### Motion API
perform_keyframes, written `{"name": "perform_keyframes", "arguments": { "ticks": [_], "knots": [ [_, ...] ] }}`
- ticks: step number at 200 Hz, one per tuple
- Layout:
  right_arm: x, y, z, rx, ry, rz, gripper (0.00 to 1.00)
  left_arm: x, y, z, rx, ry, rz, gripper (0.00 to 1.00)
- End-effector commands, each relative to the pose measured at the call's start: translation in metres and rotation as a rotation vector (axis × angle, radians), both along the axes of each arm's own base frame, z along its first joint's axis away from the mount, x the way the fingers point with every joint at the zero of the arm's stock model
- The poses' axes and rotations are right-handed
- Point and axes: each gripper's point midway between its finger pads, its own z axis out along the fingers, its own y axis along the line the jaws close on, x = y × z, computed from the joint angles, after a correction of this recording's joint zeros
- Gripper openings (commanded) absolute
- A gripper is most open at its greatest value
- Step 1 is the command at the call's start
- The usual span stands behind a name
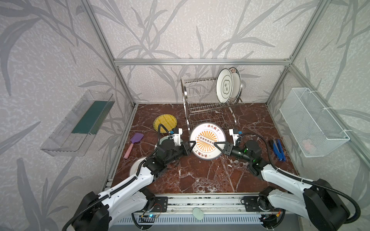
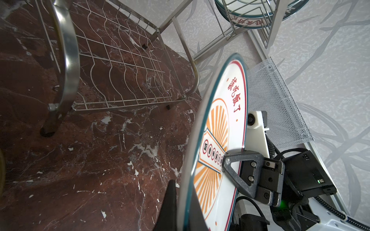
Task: Load the plates into the dish rack
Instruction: 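Open the left gripper off the plate rim while the right gripper holds it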
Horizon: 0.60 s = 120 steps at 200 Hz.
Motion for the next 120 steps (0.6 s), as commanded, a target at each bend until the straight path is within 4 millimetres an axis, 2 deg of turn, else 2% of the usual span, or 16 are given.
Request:
{"name": "perform_keyframes", "arguments": {
  "ticks": [1, 13, 24, 30, 55, 101, 120],
  "knots": [
    [-0.002, 0.008, 0.024, 0.017, -0.107, 0.032, 0.00, 0.003, 0.003, 0.011, -0.003, -0.036, 0.025, 0.00],
    [-0.002, 0.007, 0.025, 0.012, -0.112, 0.030, 0.00, 0.004, 0.006, 0.009, 0.012, -0.027, 0.043, 0.00],
    [-0.001, 0.007, 0.030, 0.014, -0.129, 0.025, 0.00, 0.004, 0.009, 0.006, 0.030, -0.019, 0.058, 0.12],
    [-0.002, 0.006, 0.024, -0.005, -0.103, 0.025, 0.00, 0.004, 0.010, 0.006, 0.035, -0.021, 0.063, 0.16],
    [-0.002, 0.005, 0.028, -0.022, -0.114, 0.017, 0.00, 0.004, 0.015, 0.007, 0.054, -0.029, 0.081, 0.25],
    [-0.001, -0.001, 0.037, -0.070, -0.141, -0.011, 0.00, 0.001, 0.020, 0.008, 0.108, -0.037, 0.078, 0.54],
    [0.002, -0.006, 0.041, -0.098, -0.149, -0.046, 0.00, -0.001, 0.023, 0.009, 0.141, -0.040, 0.078, 0.57]
  ]
}}
